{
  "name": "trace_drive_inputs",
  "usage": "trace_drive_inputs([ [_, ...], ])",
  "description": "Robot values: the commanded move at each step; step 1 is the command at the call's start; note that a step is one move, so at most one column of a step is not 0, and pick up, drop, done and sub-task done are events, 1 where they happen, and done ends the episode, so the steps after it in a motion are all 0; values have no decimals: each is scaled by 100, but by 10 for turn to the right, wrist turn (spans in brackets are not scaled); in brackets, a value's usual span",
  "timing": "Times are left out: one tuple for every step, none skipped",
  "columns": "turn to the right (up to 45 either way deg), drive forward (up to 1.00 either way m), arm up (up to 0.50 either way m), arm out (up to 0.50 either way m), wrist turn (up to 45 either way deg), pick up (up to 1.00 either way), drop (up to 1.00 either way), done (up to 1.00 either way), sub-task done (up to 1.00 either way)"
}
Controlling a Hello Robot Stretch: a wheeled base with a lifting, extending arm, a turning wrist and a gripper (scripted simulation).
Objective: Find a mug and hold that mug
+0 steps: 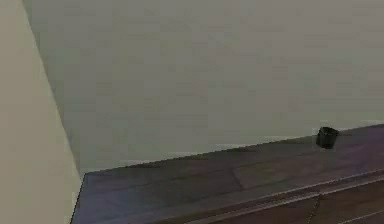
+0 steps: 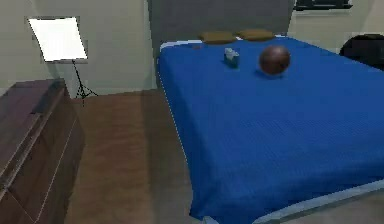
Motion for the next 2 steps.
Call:
trace_drive_inputs([
  [450,0,0,0,0,0,0,0,0],
  [150,0,0,0,0,0,0,0,0],
])
